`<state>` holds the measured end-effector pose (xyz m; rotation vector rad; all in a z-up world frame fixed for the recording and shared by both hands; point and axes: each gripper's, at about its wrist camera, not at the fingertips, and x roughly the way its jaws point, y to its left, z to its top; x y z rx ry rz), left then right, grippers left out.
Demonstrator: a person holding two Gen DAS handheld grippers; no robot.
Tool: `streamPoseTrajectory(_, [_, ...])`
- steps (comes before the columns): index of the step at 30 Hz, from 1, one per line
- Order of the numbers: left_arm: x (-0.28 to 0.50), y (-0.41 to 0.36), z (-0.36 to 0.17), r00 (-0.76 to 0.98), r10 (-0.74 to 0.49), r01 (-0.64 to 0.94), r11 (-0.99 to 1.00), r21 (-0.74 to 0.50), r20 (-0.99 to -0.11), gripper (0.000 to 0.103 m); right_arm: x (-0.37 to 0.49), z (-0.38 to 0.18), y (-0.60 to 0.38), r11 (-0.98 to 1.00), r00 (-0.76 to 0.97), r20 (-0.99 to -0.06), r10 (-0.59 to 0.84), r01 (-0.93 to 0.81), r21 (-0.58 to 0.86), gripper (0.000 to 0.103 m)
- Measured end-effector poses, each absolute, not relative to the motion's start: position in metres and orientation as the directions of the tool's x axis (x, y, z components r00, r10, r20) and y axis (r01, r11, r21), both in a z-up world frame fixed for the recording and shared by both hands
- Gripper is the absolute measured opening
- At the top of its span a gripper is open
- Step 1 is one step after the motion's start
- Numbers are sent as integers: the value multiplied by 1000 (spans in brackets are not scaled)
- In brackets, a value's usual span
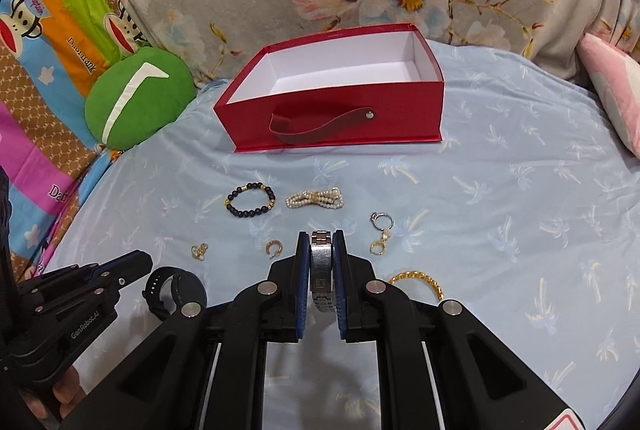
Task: Organize jewelry
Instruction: 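Lift the smartwatch and wristwatch and carry both toward the red box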
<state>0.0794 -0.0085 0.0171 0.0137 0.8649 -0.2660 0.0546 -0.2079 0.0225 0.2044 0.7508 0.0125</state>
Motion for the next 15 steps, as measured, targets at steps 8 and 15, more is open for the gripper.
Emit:
streamPoseTrajectory(8, [72,5,-18,528,-215,222,969,-110,-821,40,53,10,-211,975,713,-695,95,76,211,10])
streamPoseTrajectory(15, [77,2,-32,537,-212,197,973,-123,-817,71,56,4,-205,974,700,-707,106,68,214,10])
